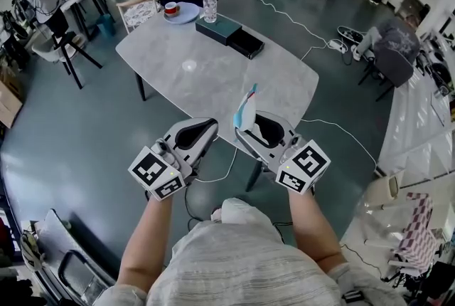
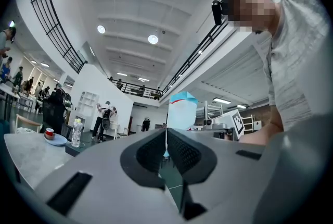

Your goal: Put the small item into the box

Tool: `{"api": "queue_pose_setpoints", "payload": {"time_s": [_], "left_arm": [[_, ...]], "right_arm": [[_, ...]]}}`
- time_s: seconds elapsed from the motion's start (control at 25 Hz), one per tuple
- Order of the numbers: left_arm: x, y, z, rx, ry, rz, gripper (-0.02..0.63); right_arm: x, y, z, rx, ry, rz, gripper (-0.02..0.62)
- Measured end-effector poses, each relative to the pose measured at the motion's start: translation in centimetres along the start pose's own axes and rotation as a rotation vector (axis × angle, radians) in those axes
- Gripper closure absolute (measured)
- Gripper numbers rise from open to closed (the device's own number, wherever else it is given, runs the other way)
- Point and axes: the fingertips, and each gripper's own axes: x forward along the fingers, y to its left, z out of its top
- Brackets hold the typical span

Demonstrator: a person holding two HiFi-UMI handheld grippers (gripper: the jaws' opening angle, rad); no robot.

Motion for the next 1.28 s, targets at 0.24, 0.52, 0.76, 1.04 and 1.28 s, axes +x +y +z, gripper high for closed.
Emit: {"api": "queue_pose_setpoints", "payload": {"time_s": [0.24,0.52,0.76,1.04,1.28], "left_arm": [[0.3,3.3,-0.2,-0.002,-0.003,0.012,0.583],[3.1,8.7,-1.1,-0.005,0.021,-0.004,0.583],[7.6,14.7,-0.8,-0.009,0.022,-0.03,0.583],[13.2,20.1,-1.3,-0.021,0.04,-0.068,0.583],[16.5,23.4,-2.4,-0.044,0.073,-0.1,0.583]], "right_arm": [[3.0,-1.9,0.3,-0.007,-0.011,0.012,0.406],[7.1,-6.9,-0.3,0.008,-0.014,0.007,0.407],[10.9,-12.9,-0.2,0.019,-0.022,0.0,0.405],[13.7,-19.4,-0.6,0.047,-0.032,-0.032,0.406],[14.9,-23.9,-0.6,0.077,-0.043,-0.072,0.405]]}}
